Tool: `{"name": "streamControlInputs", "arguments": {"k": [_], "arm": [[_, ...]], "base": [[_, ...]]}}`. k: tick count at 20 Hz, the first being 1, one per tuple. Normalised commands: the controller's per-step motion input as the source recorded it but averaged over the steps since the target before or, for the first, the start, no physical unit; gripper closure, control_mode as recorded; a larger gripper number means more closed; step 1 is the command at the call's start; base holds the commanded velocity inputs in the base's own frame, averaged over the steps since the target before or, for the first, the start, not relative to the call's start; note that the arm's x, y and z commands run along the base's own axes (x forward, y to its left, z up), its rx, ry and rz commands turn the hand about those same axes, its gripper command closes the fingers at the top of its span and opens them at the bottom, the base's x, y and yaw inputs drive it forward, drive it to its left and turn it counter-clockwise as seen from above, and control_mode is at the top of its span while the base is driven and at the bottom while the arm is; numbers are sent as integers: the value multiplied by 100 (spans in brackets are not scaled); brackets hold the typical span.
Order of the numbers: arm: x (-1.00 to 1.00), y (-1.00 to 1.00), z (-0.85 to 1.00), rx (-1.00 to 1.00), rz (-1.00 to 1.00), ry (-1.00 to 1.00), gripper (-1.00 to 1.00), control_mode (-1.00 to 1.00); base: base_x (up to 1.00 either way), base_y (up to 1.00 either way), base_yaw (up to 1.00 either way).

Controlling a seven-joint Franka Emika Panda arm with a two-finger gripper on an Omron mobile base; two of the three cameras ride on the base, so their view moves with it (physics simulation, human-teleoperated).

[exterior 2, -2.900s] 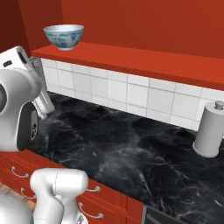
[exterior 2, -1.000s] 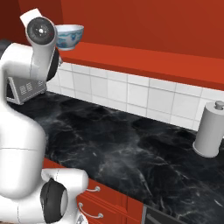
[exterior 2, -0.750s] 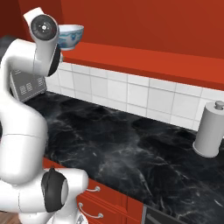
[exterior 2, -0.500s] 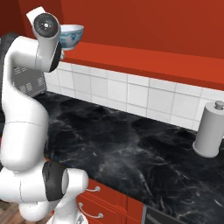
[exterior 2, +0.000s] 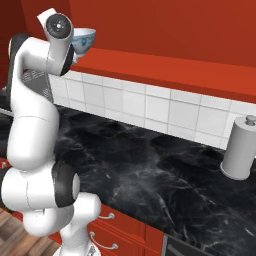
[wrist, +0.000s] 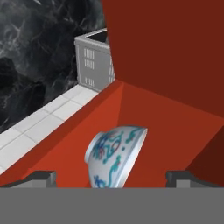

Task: Move the bowls from the cabinet to the plates on the dining table.

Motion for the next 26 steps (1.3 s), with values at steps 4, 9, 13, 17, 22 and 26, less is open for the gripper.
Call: {"name": "streamControlInputs", "arguments": {"k": [4,9,13,17,22,26], "arm": [[48,0,-10,-4,0,1,-100,-100],[49,3,-10,-3,0,0,-100,-100],[53,9,-8,-3,0,0,-100,-100],[50,9,0,-2,0,0,-100,-100],[48,6,0,-1,0,0,-100,-100],[49,8,-1,-1,0,0,-100,-100]], "base": [[0,0,0],[0,0,0],[0,0,0],[0,0,0],[0,0,0],[0,0,0]]}}
